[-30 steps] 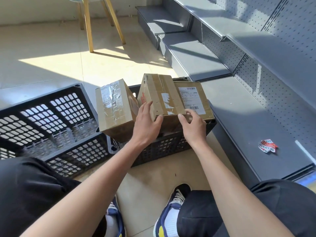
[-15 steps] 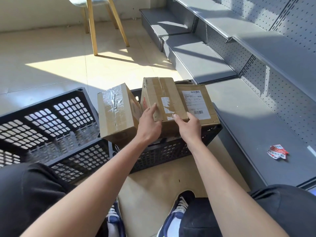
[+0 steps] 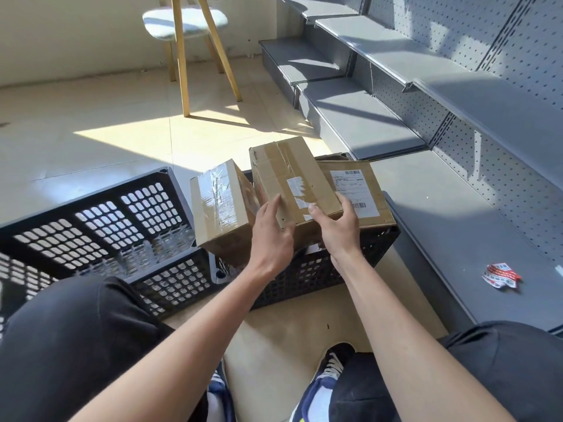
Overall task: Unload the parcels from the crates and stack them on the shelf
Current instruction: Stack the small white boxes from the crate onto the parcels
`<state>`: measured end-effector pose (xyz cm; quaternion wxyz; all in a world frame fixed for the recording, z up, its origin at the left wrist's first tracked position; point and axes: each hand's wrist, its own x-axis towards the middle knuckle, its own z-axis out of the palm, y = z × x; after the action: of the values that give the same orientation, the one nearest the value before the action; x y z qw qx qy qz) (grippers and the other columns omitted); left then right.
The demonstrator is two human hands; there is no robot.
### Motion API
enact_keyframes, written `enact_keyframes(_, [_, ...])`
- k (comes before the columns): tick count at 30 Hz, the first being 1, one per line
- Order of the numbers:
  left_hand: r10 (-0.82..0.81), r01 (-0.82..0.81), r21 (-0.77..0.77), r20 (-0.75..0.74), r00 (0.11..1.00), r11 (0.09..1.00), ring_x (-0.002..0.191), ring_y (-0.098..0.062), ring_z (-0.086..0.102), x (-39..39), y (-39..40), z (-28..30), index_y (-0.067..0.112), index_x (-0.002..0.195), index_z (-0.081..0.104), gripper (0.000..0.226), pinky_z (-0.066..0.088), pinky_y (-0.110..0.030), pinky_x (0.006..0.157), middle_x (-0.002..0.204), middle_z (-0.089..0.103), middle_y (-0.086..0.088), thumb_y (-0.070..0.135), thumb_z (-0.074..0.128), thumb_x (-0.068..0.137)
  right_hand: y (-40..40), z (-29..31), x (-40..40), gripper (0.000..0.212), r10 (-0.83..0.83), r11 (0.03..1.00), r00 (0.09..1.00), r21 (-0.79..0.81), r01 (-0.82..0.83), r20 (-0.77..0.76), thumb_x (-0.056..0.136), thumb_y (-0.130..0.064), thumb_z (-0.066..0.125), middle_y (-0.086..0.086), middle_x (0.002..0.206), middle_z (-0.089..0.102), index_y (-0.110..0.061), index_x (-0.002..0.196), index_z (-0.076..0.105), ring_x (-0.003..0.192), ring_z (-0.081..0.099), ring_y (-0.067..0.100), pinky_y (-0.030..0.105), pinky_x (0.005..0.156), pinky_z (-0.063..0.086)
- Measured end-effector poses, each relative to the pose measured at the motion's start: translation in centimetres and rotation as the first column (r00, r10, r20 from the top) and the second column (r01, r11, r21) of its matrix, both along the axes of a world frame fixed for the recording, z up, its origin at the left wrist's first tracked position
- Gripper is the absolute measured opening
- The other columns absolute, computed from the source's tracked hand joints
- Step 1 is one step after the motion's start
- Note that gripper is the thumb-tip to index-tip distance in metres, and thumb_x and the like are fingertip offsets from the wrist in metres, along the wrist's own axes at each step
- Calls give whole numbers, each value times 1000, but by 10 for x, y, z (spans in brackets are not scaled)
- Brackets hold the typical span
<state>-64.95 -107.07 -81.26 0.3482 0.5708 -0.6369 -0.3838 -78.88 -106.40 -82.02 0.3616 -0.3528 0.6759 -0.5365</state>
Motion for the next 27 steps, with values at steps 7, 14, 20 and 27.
enact_keyframes(7, [98, -100, -69, -35, 995, 993, 116, -14, 61, 33, 9, 18, 27, 135, 52, 39, 58, -48, 93, 136, 59, 2, 38, 60, 98, 6, 24, 8, 48, 41, 992, 995, -117, -51, -85, 86, -27, 78, -19, 110, 65, -28, 130, 58, 101, 60, -4, 7, 78, 43])
enact_keyframes(14, [267, -263, -175, 1, 964, 949, 128, -11, 46, 84, -2, 57, 17, 139, 50, 42, 40, -47, 114, 145, 51, -1, 28, 60, 100, 13, 33, 14, 54, 114, 942, 942, -266, -203, -316, 83, -20, 82, -11, 129, 63, -37, 129, 59, 119, 59, 7, 20, 96, 52])
enact_keyframes(20, [220, -211, -159, 40, 975, 964, 148, -17, 31, 108, -19, 80, 19, 158, 29, 69, 25, -41, 119, 163, 32, -2, 37, 61, 100, 19, 29, 21, 57, 109, 874, 788, -319, -366, -605, 78, -10, 84, -4, 149, 50, -20, 131, 62, 146, 33, 10, 23, 120, 24])
enact_keyframes(27, [214, -215, -16, -66, 975, 976, 129, -25, 52, 107, -32, 79, 25, 158, 28, 79, 48, -52, 106, 152, 44, -9, 54, 64, 93, 31, 23, 26, 59, 121, 779, 630, -320, -540, -767, 78, 4, 79, 10, 155, 43, -13, 131, 60, 151, 25, 35, 3, 111, 21])
